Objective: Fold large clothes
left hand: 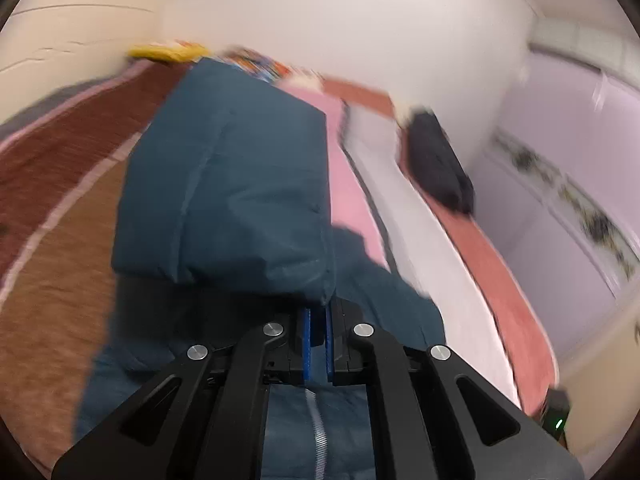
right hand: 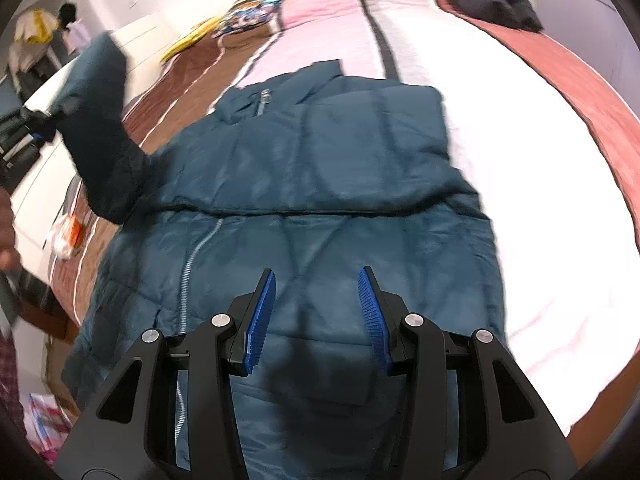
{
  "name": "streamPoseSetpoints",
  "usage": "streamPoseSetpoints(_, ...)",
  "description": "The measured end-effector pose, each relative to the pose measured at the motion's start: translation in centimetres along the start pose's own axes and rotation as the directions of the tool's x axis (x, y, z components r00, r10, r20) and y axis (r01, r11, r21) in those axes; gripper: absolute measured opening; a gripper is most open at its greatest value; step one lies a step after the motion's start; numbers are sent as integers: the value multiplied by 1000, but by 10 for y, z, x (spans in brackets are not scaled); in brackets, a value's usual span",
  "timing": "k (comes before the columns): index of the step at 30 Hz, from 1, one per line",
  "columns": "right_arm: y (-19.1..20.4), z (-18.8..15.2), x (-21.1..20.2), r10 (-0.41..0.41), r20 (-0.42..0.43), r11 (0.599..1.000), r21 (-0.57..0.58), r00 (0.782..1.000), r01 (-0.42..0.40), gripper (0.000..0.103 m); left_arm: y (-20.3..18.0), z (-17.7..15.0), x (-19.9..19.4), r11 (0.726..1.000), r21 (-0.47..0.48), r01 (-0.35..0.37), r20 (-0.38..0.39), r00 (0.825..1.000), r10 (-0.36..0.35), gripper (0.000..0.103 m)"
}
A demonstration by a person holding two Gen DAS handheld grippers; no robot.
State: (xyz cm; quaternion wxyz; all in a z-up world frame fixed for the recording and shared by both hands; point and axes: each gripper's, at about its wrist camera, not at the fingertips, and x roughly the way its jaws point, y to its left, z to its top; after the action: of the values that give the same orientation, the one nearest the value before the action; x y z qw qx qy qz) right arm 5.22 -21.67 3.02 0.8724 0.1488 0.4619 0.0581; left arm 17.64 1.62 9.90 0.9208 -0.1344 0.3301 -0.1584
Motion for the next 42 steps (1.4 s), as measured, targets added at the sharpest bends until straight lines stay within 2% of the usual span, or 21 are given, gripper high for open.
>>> streamPoseSetpoints(3,-13,0,-4,-12,6,1000,24,1000,12,44,-32,-30,46,995,101,-6,-112,994,17,5)
streamPoseSetpoints(6,-22,-2,-6,-21,5,999,44,1000,21,44,-49,-66,91,977,199,-70,-233,966,116,5)
streamPoseSetpoints(7,-23,-2,-6,-21,4,999,48,1000,21,44,-46,-77,95,972,218,-85,-254,957,141,6)
streamPoseSetpoints(8,-25,-3,-6,-21,2,998,53,1000,21,44,-47,-88,103,961,254,-114,-279,942,185,13)
streamPoseSetpoints(9,-26,-3,-5,-20,0,998,56,1000,20,44,-50,-95,107,952,278,-128,-293,932,211,24)
streamPoseSetpoints(10,-25,-4,-5,-20,-2,998,56,1000,20,44,-53,-103,109,944,301,-138,-305,924,232,31)
streamPoseSetpoints(11,-26,-4,-5,-20,-4,998,56,1000,21,44,-52,-103,109,941,307,-141,-302,923,237,44)
streamPoseSetpoints(12,-26,-4,-4,-20,-6,998,56,1000,20,44,-54,-106,104,936,319,-147,-289,926,244,53)
streamPoseSetpoints(13,-26,-5,-4,-19,-8,998,56,1000,20,44,-55,-107,97,930,335,-153,-271,930,250,54)
streamPoseSetpoints(19,-16,-5,-1,-12,-14,999,41,1000,13,44,-68,-117,79,917,379,-124,-254,939,232,55)
streamPoseSetpoints(26,-3,-5,-4,-23,-10,1000,11,1000,23,45,-69,-111,67,932,347,-105,-246,949,199,55)
streamPoseSetpoints(31,8,-2,-8,-28,-4,1000,-13,1000,28,50,-65,-108,57,941,325,-92,-241,954,177,55)
streamPoseSetpoints(34,18,1,-8,-26,-2,999,-32,1000,26,51,-60,-107,49,945,317,-85,-238,957,167,55)
streamPoseSetpoints(39,30,8,-2,26,-23,999,-25,999,-26,61,-45,-110,27,954,292,-65,-235,962,137,55)
streamPoseSetpoints(42,26,13,8,37,-44,999,7,998,-37,62,-25,-112,8,960,267,-88,-213,966,148,56)
